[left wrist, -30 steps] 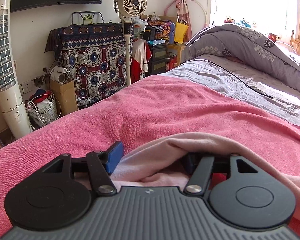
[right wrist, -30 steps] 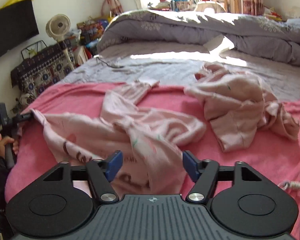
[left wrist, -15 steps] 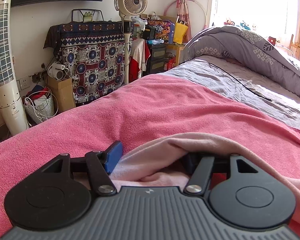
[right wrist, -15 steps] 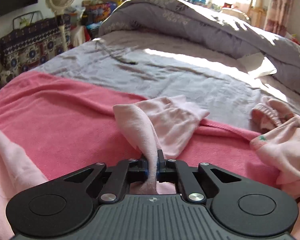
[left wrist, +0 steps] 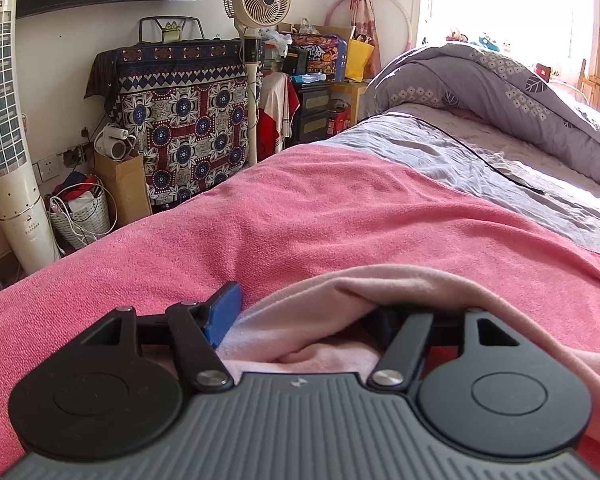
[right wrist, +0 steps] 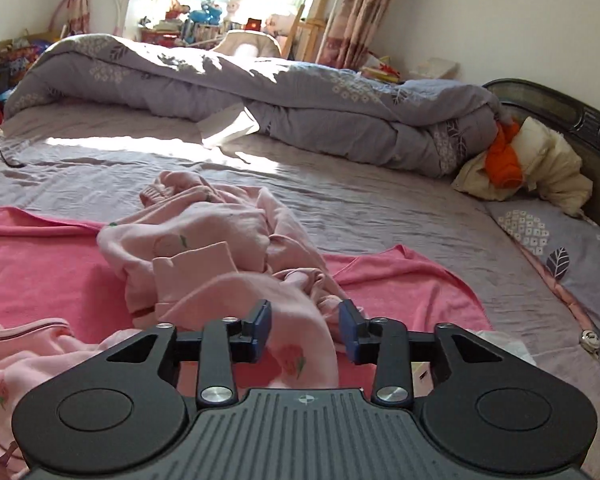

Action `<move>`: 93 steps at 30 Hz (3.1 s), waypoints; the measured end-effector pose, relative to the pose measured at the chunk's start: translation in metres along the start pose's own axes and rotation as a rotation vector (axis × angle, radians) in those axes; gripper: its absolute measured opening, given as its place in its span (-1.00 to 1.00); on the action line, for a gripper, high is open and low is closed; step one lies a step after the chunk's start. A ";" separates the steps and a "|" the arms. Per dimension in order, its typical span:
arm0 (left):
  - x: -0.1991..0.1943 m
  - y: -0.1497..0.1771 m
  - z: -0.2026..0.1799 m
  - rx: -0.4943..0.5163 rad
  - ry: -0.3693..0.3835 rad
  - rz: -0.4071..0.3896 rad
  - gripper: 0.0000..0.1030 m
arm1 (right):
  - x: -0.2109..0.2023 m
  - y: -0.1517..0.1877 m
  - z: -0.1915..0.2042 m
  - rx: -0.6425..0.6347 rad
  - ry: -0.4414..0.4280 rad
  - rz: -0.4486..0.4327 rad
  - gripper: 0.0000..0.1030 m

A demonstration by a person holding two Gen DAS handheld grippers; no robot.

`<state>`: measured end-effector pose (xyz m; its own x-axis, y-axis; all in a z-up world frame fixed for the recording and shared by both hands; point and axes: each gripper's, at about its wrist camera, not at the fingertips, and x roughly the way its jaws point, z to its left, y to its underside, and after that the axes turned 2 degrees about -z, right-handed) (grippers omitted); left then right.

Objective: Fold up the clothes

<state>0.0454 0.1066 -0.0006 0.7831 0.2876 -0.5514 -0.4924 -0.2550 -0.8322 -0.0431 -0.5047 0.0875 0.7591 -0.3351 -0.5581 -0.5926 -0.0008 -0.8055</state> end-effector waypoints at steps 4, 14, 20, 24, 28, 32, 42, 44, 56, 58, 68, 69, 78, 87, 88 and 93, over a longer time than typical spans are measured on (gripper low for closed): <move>-0.005 -0.009 -0.010 0.167 0.020 0.082 0.42 | -0.028 0.008 0.018 0.016 -0.275 -0.065 0.20; -0.124 -0.029 0.019 0.387 0.374 0.222 0.68 | 0.055 0.023 0.147 -0.215 -0.450 0.052 0.19; -0.159 -0.049 -0.061 0.507 0.699 0.026 0.99 | 0.006 0.053 0.156 -0.279 -0.516 -0.032 -0.67; -0.118 -0.041 -0.142 0.615 0.660 0.052 0.98 | -0.068 0.068 0.142 -0.348 -0.532 -0.214 -0.71; -0.071 -0.016 -0.187 0.630 0.610 0.158 0.98 | -0.124 0.088 0.130 -0.435 -0.560 -0.279 -0.71; -0.052 0.017 -0.193 0.652 0.606 0.251 0.96 | -0.137 0.119 0.123 -0.488 -0.576 -0.221 -0.71; -0.086 0.055 -0.163 0.711 0.666 0.257 0.95 | -0.131 0.140 0.101 -0.310 -0.663 -0.185 -0.58; -0.091 0.057 -0.161 0.709 0.654 0.244 0.95 | -0.135 0.127 0.095 -0.286 -0.664 -0.260 -0.20; -0.103 0.058 -0.154 0.663 0.597 0.187 0.95 | -0.085 0.067 0.123 -0.305 -0.617 -0.241 -0.75; -0.112 0.047 -0.150 0.651 0.613 0.145 0.91 | -0.101 0.085 0.128 -0.339 -0.580 -0.282 -0.75; -0.085 0.026 -0.196 0.797 0.628 0.115 0.94 | -0.161 0.146 0.117 -0.360 -0.586 -0.262 -0.76; -0.076 0.036 -0.203 0.844 0.597 0.155 0.94 | -0.163 0.148 0.117 -0.353 -0.587 -0.259 -0.76; -0.083 0.045 -0.172 0.654 0.698 0.228 0.53 | -0.163 0.154 0.115 -0.311 -0.596 -0.250 -0.76; -0.111 0.055 -0.195 0.723 0.660 0.205 0.99 | -0.157 0.158 0.118 -0.287 -0.593 -0.240 -0.73; -0.107 0.060 -0.201 0.732 0.634 0.219 0.99 | -0.157 0.158 0.118 -0.285 -0.591 -0.242 -0.73; -0.096 0.060 -0.198 0.608 0.606 0.229 0.88 | -0.160 0.159 0.118 -0.284 -0.585 -0.249 -0.73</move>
<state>0.0160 -0.1192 0.0139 0.6220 -0.2926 -0.7263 -0.6434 0.3377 -0.6870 -0.2270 -0.3400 0.0251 0.8548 0.2698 -0.4434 -0.3691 -0.2844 -0.8848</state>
